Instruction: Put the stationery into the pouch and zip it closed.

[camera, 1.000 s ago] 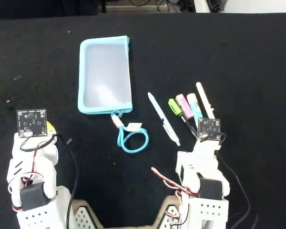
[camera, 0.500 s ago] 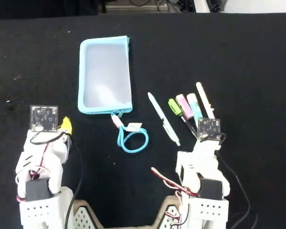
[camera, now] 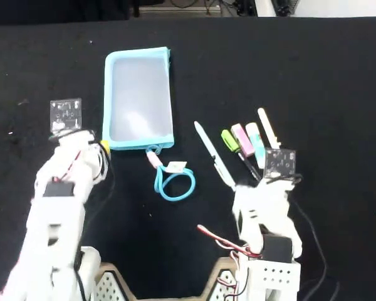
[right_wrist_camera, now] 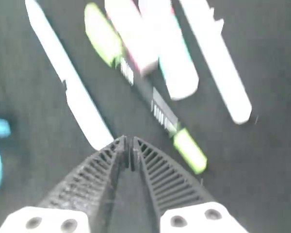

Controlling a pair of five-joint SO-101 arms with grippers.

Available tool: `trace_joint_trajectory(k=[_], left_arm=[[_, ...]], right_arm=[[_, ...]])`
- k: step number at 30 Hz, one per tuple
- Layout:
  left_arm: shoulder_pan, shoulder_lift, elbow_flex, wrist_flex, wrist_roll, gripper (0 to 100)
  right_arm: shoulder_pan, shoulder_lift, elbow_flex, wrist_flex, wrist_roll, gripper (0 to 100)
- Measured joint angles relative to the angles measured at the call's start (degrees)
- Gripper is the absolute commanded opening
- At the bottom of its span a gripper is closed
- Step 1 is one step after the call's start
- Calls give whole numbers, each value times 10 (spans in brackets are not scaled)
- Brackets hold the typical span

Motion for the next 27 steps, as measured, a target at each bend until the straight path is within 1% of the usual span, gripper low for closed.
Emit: trace_joint_trajectory(k=[2, 5, 7, 9, 11, 15, 18, 23, 27], left_arm=[[-5, 79, -18, -10, 10, 160], [-10, 168, -34, -13, 12, 159], [-9, 195, -36, -14, 14, 159], [-16, 200, -36, -14, 16, 159], [-12, 200, -37, -11, 16, 162], [-14, 201, -37, -4, 16, 163], [-13, 201, -37, -4, 16, 163], [-17, 201, -37, -4, 16, 162], [-54, 201, -40, -4, 18, 162]], right_arm=[[0, 0, 0, -57, 17, 92], [-22, 0, -1, -133, 95, 166], [-58, 0, -1, -164, 133, 143], [-103, 0, -9, -171, 146, 107], [-149, 0, -39, -165, 149, 102], [-219, 0, -127, -126, 149, 134], [-272, 4, -179, -107, 125, 141], [-351, 141, -204, -121, 91, 141], [-368, 280, -204, -193, 76, 141]])
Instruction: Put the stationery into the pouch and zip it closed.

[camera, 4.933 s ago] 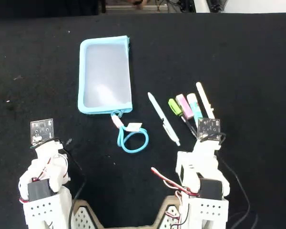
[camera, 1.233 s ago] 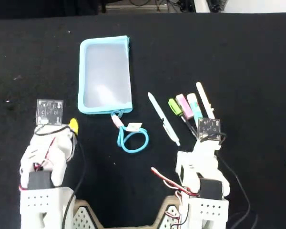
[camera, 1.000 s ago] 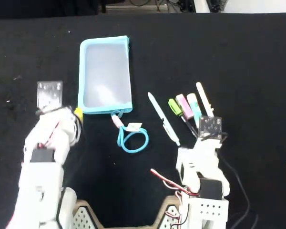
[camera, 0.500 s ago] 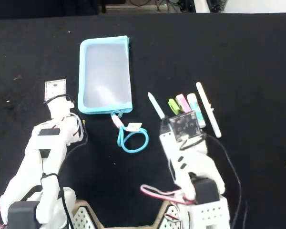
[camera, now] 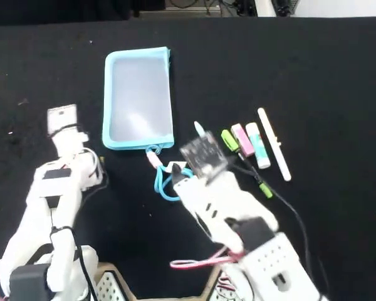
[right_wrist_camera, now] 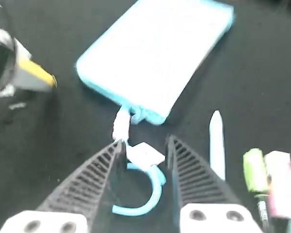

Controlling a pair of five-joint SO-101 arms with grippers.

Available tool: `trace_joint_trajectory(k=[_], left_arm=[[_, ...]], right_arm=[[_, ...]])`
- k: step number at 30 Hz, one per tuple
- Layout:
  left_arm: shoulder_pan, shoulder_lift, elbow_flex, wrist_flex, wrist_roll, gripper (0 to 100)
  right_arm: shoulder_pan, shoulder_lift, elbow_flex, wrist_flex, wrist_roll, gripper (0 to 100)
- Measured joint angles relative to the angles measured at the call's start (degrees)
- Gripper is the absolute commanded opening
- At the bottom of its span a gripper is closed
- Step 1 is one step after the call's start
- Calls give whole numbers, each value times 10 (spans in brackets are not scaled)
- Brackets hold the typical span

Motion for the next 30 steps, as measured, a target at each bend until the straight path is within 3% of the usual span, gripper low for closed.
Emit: trace_joint_trajectory(k=[6, 16, 22, 27, 30], left_arm=[[-42, 0, -9, 0, 51, 162], [-91, 0, -9, 0, 94, 160], [-91, 0, -9, 0, 94, 160], [-91, 0, -9, 0, 104, 160], [-91, 0, -9, 0, 104, 160]], right_arm=[[-3, 235, -93, -32, -7, 142], [-4, 602, -358, 123, -28, 142], [-6, 635, -368, 148, 17, 154], [-15, 624, -361, 148, 48, 269], [-35, 586, -338, 148, 76, 282]])
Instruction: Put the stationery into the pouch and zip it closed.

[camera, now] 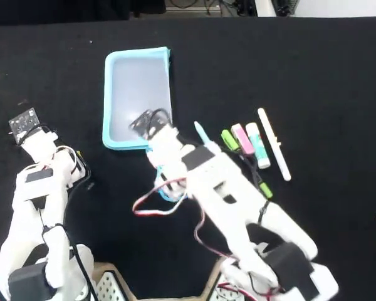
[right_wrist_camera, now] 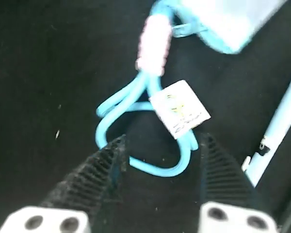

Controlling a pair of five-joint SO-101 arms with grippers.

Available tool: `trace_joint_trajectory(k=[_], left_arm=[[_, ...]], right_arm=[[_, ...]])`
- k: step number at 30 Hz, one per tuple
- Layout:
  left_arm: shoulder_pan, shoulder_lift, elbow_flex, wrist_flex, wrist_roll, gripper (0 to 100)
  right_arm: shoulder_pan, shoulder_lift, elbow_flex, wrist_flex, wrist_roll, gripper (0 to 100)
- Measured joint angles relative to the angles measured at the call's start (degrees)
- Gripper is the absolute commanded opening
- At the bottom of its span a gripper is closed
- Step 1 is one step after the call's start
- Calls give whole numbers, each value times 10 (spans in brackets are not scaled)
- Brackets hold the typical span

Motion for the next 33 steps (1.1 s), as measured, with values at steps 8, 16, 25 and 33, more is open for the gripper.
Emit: trace_joint_trajectory(k=[8, 16, 25, 33], left_arm=[[0, 0, 0, 0, 0, 159], [0, 0, 0, 0, 0, 159], [0, 0, 0, 0, 0, 159], [0, 0, 0, 0, 0, 159]], right_arm=[[-15, -23, 78, -84, 57, 281], [29, 64, 73, -98, 122, 11], [140, -9, -14, 54, 94, 11], [156, -200, 67, 207, 99, 102]])
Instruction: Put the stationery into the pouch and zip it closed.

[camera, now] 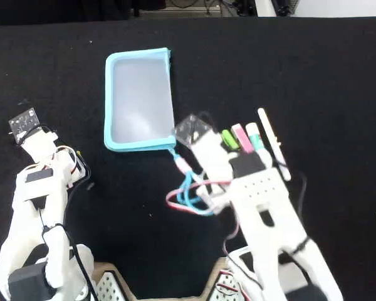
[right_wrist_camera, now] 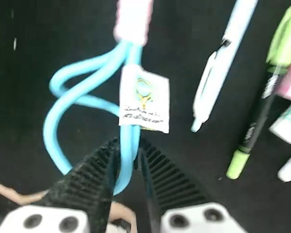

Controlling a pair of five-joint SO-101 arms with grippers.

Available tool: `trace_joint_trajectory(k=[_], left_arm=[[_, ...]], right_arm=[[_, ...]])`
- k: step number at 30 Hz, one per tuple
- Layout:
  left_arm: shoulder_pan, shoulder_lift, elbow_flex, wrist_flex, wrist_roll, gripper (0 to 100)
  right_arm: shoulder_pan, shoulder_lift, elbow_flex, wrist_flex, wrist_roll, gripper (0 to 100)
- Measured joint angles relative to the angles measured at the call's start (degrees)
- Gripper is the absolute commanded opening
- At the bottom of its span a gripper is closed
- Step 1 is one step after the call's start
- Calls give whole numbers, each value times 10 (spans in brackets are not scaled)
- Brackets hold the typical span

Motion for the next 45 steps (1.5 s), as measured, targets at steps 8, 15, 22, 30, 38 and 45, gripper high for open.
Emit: trace_joint_trajectory(k=[8, 15, 22, 30, 38, 45], left_arm=[[0, 0, 0, 0, 0, 159], [0, 0, 0, 0, 0, 159], [1, 0, 0, 0, 0, 159], [1, 0, 0, 0, 0, 159], [-4, 0, 0, 0, 0, 159], [-4, 0, 0, 0, 0, 159]], right_arm=[[46, -69, 38, 19, 59, 208], [44, -74, -36, 7, -10, 189], [-80, -74, 27, -159, -89, 189], [-107, 22, 69, -327, -137, 190], [-106, 220, -11, -340, -198, 191], [-107, 294, -40, -387, -200, 189]])
